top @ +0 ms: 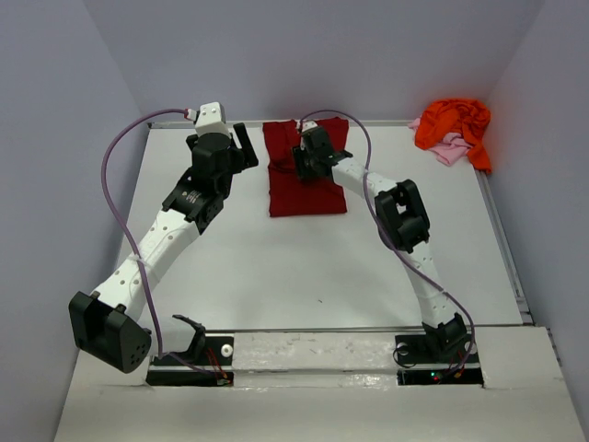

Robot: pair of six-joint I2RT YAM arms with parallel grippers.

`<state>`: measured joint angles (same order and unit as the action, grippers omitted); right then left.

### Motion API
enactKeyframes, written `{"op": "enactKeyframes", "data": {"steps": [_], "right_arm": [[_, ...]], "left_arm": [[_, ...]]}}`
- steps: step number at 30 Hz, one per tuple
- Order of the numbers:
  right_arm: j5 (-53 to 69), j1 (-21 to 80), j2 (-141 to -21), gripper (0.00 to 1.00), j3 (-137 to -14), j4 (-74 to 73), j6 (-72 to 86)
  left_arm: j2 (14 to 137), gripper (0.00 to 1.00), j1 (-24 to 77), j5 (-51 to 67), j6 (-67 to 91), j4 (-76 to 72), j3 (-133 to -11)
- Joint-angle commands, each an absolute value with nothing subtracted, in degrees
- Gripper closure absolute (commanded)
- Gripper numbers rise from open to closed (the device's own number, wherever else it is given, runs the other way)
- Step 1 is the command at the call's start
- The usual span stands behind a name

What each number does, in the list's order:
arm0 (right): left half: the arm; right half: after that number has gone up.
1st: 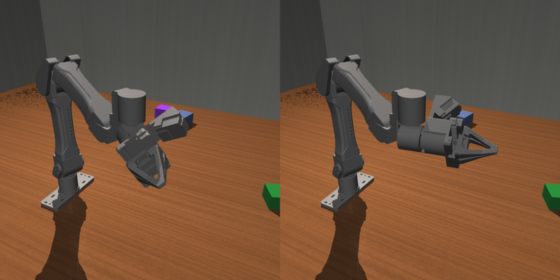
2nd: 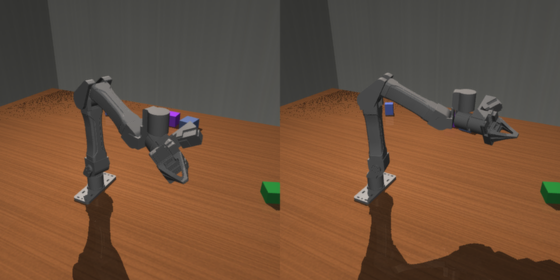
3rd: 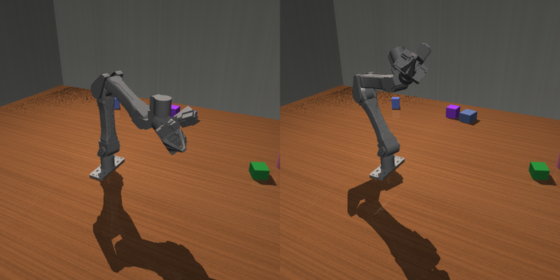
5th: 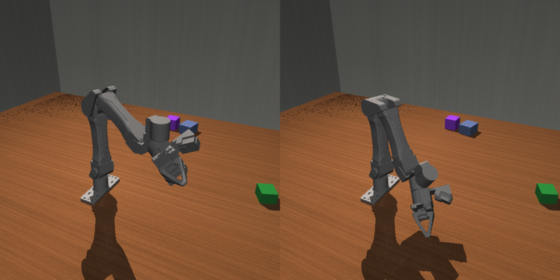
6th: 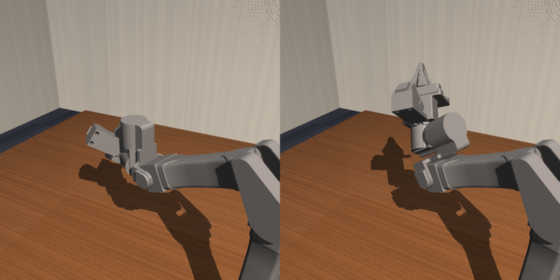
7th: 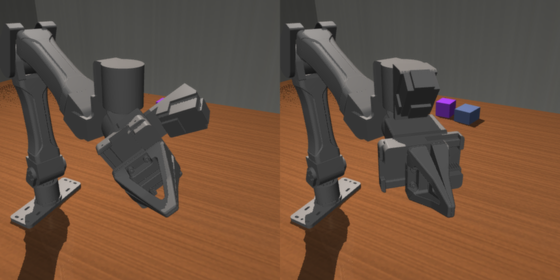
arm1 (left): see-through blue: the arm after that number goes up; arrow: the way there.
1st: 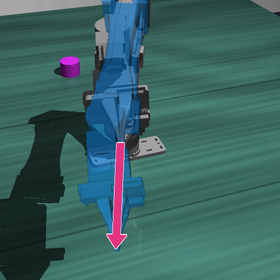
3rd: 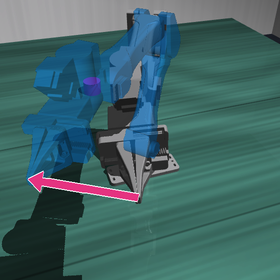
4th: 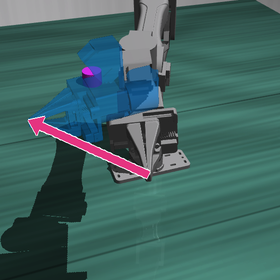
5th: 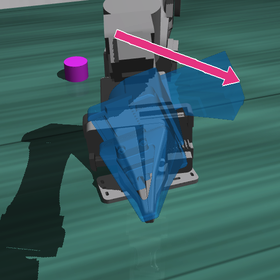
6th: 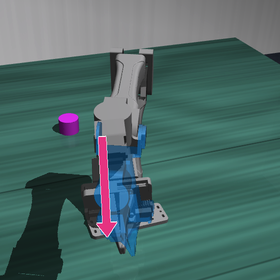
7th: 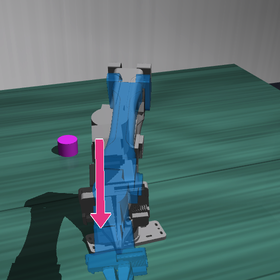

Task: Fold and stack the t-shirts
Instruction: Fold the tshirt

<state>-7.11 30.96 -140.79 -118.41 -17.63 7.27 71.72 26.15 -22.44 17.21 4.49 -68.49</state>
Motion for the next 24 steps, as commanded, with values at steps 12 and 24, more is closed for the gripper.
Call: {"op": "enactKeyframes", "data": {"steps": [12,24], "right_arm": [[-7.65,26.54,-145.28,0.46,-129.63,-16.35,5.10],[-8.70,24.96,-146.69,0.46,-131.92,-11.52,3.78]], "left_arm": [[71.81,0.15,26.02,-21.45,17.14,1.93,-68.55],[71.89,0.15,25.66,-20.48,17.49,1.93,-68.64]]}}
